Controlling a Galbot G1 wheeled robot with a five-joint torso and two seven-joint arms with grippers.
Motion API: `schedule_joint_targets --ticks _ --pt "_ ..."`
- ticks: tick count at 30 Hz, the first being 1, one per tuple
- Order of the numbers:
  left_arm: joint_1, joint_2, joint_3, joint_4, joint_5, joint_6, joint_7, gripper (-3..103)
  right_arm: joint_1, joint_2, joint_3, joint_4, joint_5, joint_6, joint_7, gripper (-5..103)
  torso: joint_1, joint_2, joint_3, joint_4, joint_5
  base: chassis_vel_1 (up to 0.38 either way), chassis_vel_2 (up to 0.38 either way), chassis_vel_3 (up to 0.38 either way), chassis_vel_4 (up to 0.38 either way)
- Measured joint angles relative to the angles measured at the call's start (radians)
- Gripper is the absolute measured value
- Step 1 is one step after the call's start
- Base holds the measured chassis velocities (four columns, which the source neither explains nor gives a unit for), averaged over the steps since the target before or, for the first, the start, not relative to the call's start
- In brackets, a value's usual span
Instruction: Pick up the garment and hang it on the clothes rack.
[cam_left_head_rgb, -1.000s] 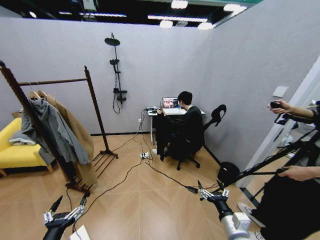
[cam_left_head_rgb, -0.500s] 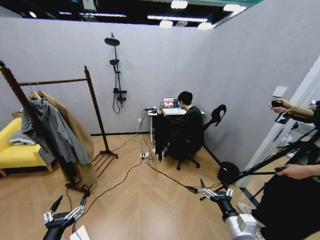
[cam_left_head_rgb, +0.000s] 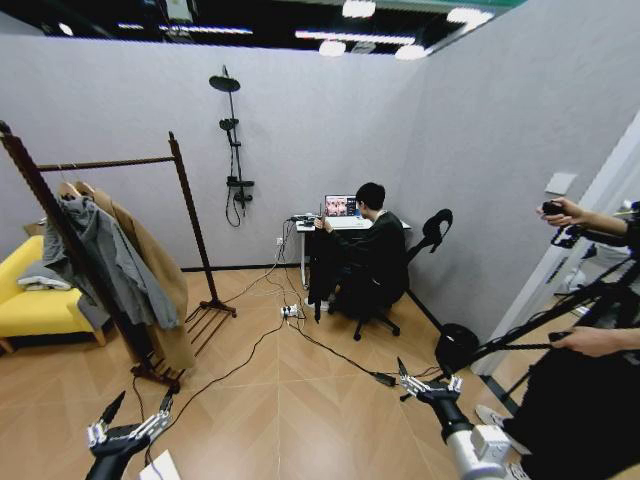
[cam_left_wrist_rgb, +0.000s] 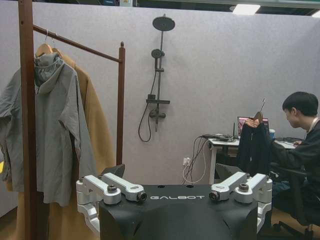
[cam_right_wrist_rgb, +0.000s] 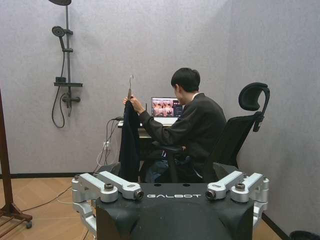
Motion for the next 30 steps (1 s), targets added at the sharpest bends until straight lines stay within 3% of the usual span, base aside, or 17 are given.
schedule_joint_targets --ticks 30 --pt "0.000 0.000 0.000 0.000 0.000 0.000 0.000 100 -0.005 0.011 0.005 0.006 -0.004 0.010 -0.015 100 0.000 0.000 0.000 0.0000 0.0000 0.000 0.000 0.000 0.000"
